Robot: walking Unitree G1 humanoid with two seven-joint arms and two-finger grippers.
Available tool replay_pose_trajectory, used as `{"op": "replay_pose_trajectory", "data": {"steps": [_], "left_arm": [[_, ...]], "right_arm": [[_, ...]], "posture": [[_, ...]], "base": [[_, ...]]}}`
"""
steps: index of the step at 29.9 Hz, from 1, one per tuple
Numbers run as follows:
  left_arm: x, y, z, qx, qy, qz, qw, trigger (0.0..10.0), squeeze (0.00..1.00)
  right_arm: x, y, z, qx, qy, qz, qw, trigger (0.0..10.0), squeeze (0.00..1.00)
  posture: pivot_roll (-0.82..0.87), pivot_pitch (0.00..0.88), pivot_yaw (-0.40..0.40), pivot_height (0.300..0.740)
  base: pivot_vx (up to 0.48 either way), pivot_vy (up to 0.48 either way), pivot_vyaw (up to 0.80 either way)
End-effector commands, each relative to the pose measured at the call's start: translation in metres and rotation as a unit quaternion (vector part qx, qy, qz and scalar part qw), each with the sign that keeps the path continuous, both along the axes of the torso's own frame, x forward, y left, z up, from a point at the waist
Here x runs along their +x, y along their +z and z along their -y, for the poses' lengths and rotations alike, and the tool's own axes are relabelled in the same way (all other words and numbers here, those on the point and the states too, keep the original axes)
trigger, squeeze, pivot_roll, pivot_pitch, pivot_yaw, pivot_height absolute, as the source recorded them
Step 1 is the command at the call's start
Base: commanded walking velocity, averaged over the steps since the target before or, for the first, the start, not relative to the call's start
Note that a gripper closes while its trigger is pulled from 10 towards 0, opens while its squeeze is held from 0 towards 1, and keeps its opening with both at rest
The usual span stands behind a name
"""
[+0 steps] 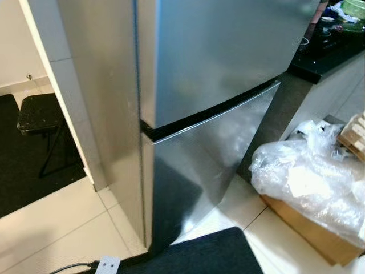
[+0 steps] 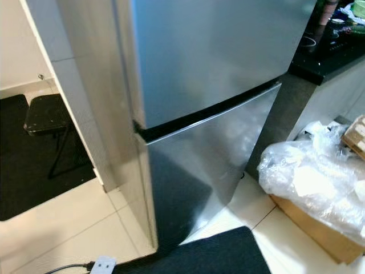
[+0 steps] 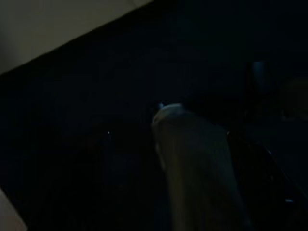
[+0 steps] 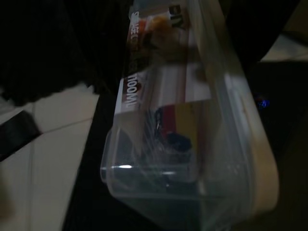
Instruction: Restocking fridge
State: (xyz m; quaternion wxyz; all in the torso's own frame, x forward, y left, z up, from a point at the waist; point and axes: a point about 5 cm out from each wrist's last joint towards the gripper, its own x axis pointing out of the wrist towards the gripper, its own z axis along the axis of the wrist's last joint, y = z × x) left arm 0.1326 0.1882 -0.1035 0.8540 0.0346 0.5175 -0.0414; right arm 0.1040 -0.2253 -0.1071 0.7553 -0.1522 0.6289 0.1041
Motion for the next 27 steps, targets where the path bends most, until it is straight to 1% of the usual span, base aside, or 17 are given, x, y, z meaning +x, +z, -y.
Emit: {"op": "replay_pose_trajectory", "data": {"steps": [1,4,5,10,11,14,15,16,17,18,21,22,23,24,25,26,27], "left_arm": [[-0.002,0.0,-0.004,0.003,0.01,0.002,1.0,10.0,0.0],[0.002,0.002,-0.007,0.001,0.02,0.013,1.0,10.0,0.0],[0.011,0.007,-0.014,0.0,0.045,0.043,0.998,10.0,0.0],[0.015,0.01,-0.018,0.0,0.058,0.059,0.997,10.0,0.0],[0.02,0.013,-0.022,-0.001,0.073,0.078,0.994,10.0,0.0],[0.02,0.013,-0.022,-0.001,0.073,0.078,0.994,10.0,0.0],[0.048,0.035,-0.045,-0.039,0.138,0.186,0.972,10.0,0.0],[0.048,0.035,-0.045,-0.039,0.138,0.186,0.972,10.0,0.0],[0.06,0.047,-0.056,-0.055,0.158,0.236,0.957,10.0,0.0],[0.06,0.047,-0.056,-0.055,0.158,0.236,0.957,10.0,0.0],[0.093,0.086,-0.08,-0.097,0.148,0.354,0.918,10.0,0.0],[0.093,0.086,-0.08,-0.097,0.148,0.354,0.918,10.0,0.0],[0.101,0.096,-0.084,-0.109,0.133,0.381,0.908,10.0,0.0],[0.11,0.11,-0.088,-0.119,0.11,0.408,0.899,10.0,0.17],[0.117,0.122,-0.091,-0.126,0.087,0.43,0.89,10.0,0.49],[0.122,0.129,-0.093,-0.13,0.073,0.444,0.883,10.0,0.49],[0.127,0.141,-0.092,-0.151,0.049,0.467,0.87,10.0,1.0]], "right_arm": [[-0.005,-0.003,-0.006,0.012,0.0,-0.009,1.0,10.0,0.0],[-0.005,-0.002,-0.007,0.013,0.0,-0.009,1.0,10.0,0.0],[-0.003,-0.002,-0.008,0.014,-0.001,-0.008,1.0,10.0,0.0],[-0.002,-0.002,-0.009,0.015,-0.001,-0.007,1.0,10.0,0.0],[-0.001,-0.002,-0.01,0.015,-0.002,-0.006,1.0,10.0,0.0],[-0.001,-0.002,-0.01,0.015,-0.002,-0.006,1.0,10.0,0.0],[0.004,-0.002,-0.013,0.015,-0.003,-0.002,1.0,10.0,0.0],[0.004,-0.002,-0.013,0.015,-0.003,-0.002,1.0,10.0,0.0],[0.005,-0.001,-0.013,0.014,-0.003,0.0,1.0,10.0,0.0],[0.005,-0.001,-0.013,0.014,-0.003,0.0,1.0,10.0,0.0],[0.007,0.0,-0.01,0.009,0.003,-0.001,1.0,10.0,0.0],[0.007,0.0,-0.01,0.009,0.003,-0.001,1.0,10.0,0.0],[0.007,0.0,-0.008,0.008,0.004,-0.001,1.0,10.0,0.0],[0.007,0.001,-0.006,0.006,0.003,-0.001,1.0,10.0,0.0],[0.007,0.001,-0.004,0.005,0.002,0.0,1.0,10.0,0.0],[0.007,0.002,-0.002,0.004,0.002,0.0,1.0,10.0,0.0],[0.007,0.002,-0.001,0.003,0.001,0.0,1.0,10.0,0.0]], "posture": [[-0.06,0.0,-0.031,0.74],[-0.05,0.0,-0.029,0.74],[-0.05,0.0,-0.028,0.74],[-0.05,0.0,-0.028,0.74],[-0.05,0.0,-0.028,0.74],[-0.05,0.0,-0.028,0.74],[-0.04,0.0,-0.039,0.74],[-0.04,0.0,-0.039,0.74],[-0.04,0.0,-0.039,0.74],[-0.04,0.0,-0.039,0.74],[-0.02,0.0,-0.058,0.74],[-0.02,0.0,-0.058,0.74],[-0.01,0.0,-0.061,0.74],[-0.01,0.0,-0.062,0.74],[-0.01,0.0,-0.065,0.74],[-0.01,0.0,-0.065,0.74],[-0.01,0.0,-0.063,0.74]], "base": [[0.0,0.0,0.0],[0.0,0.0,0.0],[0.0,0.0,0.0],[0.0,0.0,0.0],[0.0,0.0,0.0],[0.0,0.0,0.0],[0.0,0.0,0.0],[0.0,0.0,0.0],[0.0,0.0,0.0],[0.0,0.0,0.0],[0.0,0.0,0.0],[0.0,0.0,0.0],[0.0,0.0,0.0],[0.0,0.0,0.0],[0.0,0.0,0.0],[0.0,0.0,0.0],[0.0,0.0,0.0]]}}
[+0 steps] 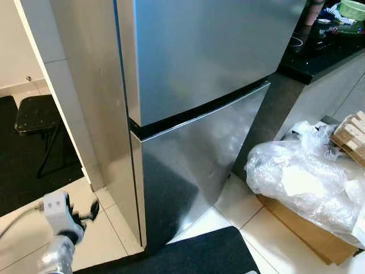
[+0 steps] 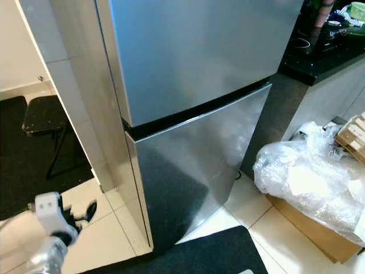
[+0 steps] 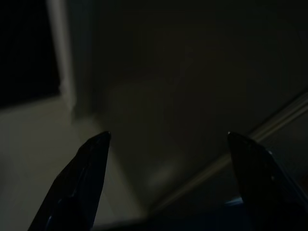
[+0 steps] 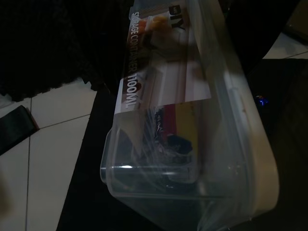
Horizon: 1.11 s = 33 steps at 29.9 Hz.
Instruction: Restocking fridge
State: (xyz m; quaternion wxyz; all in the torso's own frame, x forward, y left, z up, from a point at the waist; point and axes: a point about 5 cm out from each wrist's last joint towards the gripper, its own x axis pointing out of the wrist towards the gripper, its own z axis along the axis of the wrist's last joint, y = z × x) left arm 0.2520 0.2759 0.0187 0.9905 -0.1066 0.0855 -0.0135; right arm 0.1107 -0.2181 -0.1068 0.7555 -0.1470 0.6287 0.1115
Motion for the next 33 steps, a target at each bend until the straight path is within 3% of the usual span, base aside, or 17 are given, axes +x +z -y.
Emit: {"op": "replay_pose_trajectory", "data": {"steps": [1,2,5,6,9,10,14,15,16,18,24,28,33], "left_arm": [[0.008,0.019,-0.005,-0.002,-0.039,0.043,0.998,10.0,1.0],[0.018,0.05,0.0,-0.014,-0.112,0.116,0.987,10.0,1.0],[0.021,0.063,0.002,-0.017,-0.143,0.145,0.979,10.0,1.0],[0.023,0.091,0.008,-0.017,-0.2,0.195,0.96,10.0,1.0],[0.024,0.102,0.01,-0.016,-0.222,0.21,0.952,10.0,1.0],[0.027,0.124,0.015,-0.022,-0.259,0.243,0.935,10.0,1.0],[0.026,0.136,0.022,-0.021,-0.295,0.257,0.92,10.0,1.0],[0.024,0.14,0.027,-0.022,-0.323,0.259,0.91,10.0,0.0],[0.024,0.14,0.027,-0.022,-0.323,0.259,0.91,10.0,0.0],[0.023,0.143,0.04,-0.016,-0.373,0.251,0.893,10.0,0.0],[0.024,0.136,0.059,-0.016,-0.421,0.217,0.88,10.0,0.0],[0.028,0.132,0.071,-0.005,-0.428,0.206,0.88,10.0,0.0],[0.041,0.133,0.08,-0.005,-0.394,0.22,0.892,10.0,0.0]], "right_arm": [[0.001,0.002,0.007,-0.006,-0.001,0.001,1.0,10.0,0.0],[0.0,0.002,0.01,-0.007,-0.003,0.002,1.0,10.0,0.0],[0.0,0.002,0.01,-0.007,-0.004,0.002,1.0,10.0,0.0],[-0.002,0.002,0.013,-0.008,-0.006,0.001,1.0,10.0,0.0],[-0.002,0.002,0.014,-0.008,-0.007,0.001,1.0,10.0,0.0],[-0.004,0.002,0.014,-0.007,-0.006,-0.003,1.0,10.0,0.0],[-0.005,0.002,0.014,-0.005,-0.006,-0.005,1.0,10.0,0.0],[-0.005,0.002,0.013,-0.004,-0.006,-0.005,1.0,10.0,0.0],[-0.005,0.002,0.013,-0.004,-0.006,-0.005,1.0,10.0,0.0],[-0.002,0.002,0.011,-0.001,-0.008,-0.004,1.0,10.0,0.0],[0.004,0.003,0.008,0.002,-0.01,0.002,1.0,10.0,0.0],[0.006,0.003,0.006,0.003,-0.009,0.004,1.0,10.0,0.0],[0.008,0.004,0.006,0.005,-0.011,0.007,1.0,10.0,0.0]], "posture": [[-0.01,0.0,-0.063,0.74],[-0.01,0.0,-0.061,0.74],[-0.01,0.0,-0.061,0.74],[-0.01,0.0,-0.057,0.74],[-0.01,0.0,-0.058,0.74],[-0.01,0.0,-0.06,0.74],[-0.02,0.0,-0.057,0.74],[-0.02,0.0,-0.054,0.74],[-0.02,0.0,-0.054,0.74],[-0.02,0.0,-0.05,0.74],[-0.03,0.0,-0.043,0.74],[-0.03,0.0,-0.042,0.74],[-0.03,0.0,-0.04,0.74]], "base": [[0.0,0.0,0.0],[0.0,0.0,0.0],[0.0,0.0,0.0],[0.0,0.0,0.0],[0.0,0.0,0.0],[0.0,0.0,0.0],[0.0,0.0,0.0],[0.0,0.0,0.0],[0.0,0.0,0.0],[0.0,0.0,0.0],[0.0,0.0,0.0],[0.0,0.0,0.0],[0.0,0.0,0.0]]}}
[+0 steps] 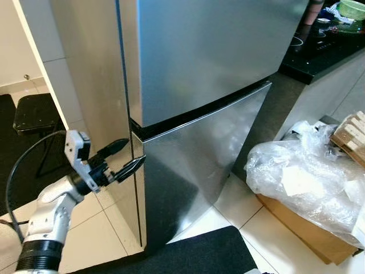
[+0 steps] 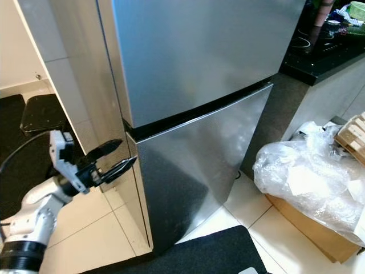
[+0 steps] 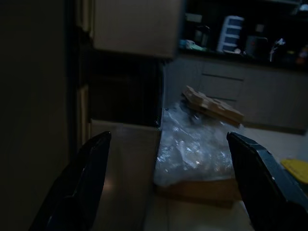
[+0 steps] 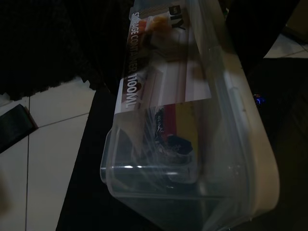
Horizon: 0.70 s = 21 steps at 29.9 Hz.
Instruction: Restocking fridge
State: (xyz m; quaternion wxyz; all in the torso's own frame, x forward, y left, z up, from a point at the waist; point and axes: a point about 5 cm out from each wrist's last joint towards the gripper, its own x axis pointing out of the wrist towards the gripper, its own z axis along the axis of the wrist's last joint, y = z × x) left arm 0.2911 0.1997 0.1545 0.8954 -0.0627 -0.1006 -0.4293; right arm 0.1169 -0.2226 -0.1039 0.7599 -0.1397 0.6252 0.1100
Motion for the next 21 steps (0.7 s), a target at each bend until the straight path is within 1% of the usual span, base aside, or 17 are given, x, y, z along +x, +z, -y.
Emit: {"op": "replay_pose_trajectory", "data": {"steps": [1,4,10,17,21], "left_arm": [[0.004,-0.001,0.006,-0.001,0.009,0.002,1.0,10.0,0.0],[0.009,0.0,0.009,0.001,0.026,0.005,1.0,10.0,0.0],[0.011,-0.005,0.006,-0.001,0.037,-0.006,0.999,10.0,0.0],[0.012,-0.022,-0.004,0.011,0.06,-0.039,0.997,10.0,0.0],[0.012,-0.026,-0.006,0.01,0.066,-0.044,0.997,10.0,0.0]], "right_arm": [[0.002,0.001,0.002,-0.001,-0.006,0.002,1.0,10.0,0.0],[0.002,0.001,0.002,-0.001,-0.008,0.003,1.0,10.0,0.0],[0.001,0.001,0.002,-0.001,-0.011,0.002,1.0,10.0,0.0],[-0.001,0.0,0.001,0.001,-0.014,-0.001,1.0,10.0,0.0],[-0.002,0.0,0.001,0.001,-0.015,-0.002,1.0,10.0,0.0]], "posture": [[-0.03,0.0,-0.04,0.74],[-0.04,0.0,-0.039,0.74],[-0.04,0.0,-0.036,0.74],[-0.05,0.0,-0.032,0.74],[-0.05,0.0,-0.031,0.74]], "base": [[0.0,0.0,0.0],[0.0,0.0,0.0],[0.0,0.0,0.0],[0.0,0.0,0.0],[0.0,0.0,0.0]]}}
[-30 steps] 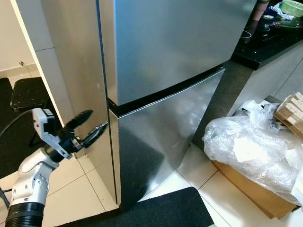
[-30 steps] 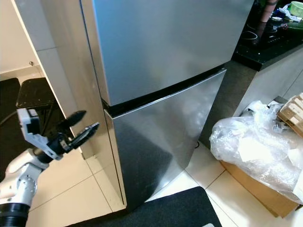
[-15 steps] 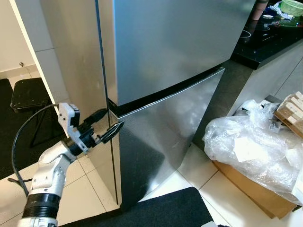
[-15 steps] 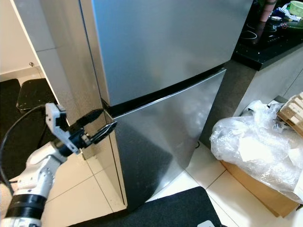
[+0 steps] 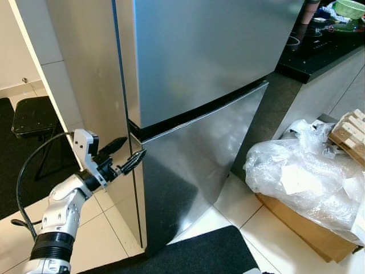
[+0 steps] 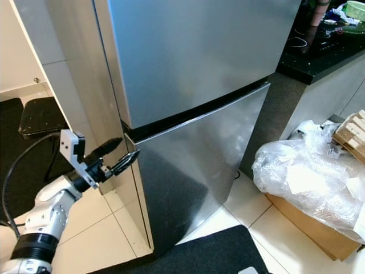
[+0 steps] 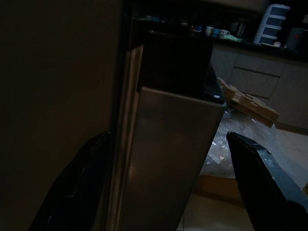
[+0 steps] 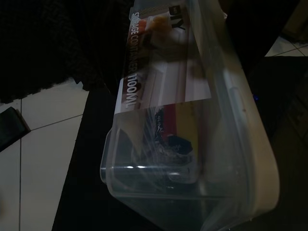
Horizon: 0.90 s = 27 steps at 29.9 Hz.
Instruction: Restocking fridge
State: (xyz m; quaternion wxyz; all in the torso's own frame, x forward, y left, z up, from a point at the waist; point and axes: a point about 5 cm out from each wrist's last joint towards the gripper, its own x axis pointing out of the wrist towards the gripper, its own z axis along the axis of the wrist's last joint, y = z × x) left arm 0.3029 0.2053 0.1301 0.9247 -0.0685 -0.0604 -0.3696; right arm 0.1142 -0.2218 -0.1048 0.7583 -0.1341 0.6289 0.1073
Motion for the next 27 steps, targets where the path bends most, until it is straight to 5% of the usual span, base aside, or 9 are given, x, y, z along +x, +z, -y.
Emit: {"op": "replay_pose_trajectory", "data": {"steps": [1,27], "left_arm": [[0.0,-0.002,0.001,0.004,-0.004,0.0,1.0,10.0,0.0],[0.008,0.003,0.03,0.018,-0.103,0.016,0.994,10.0,0.0]], "right_arm": [[0.001,0.0,0.001,0.0,-0.009,0.003,1.0,10.0,0.0],[-0.009,-0.003,-0.004,0.0,-0.011,-0.004,1.0,10.0,0.0]], "posture": [[-0.05,0.0,-0.031,0.74],[-0.06,0.0,-0.03,0.74]], "base": [[0.0,0.0,0.0],[0.0,0.0,0.0]]}}
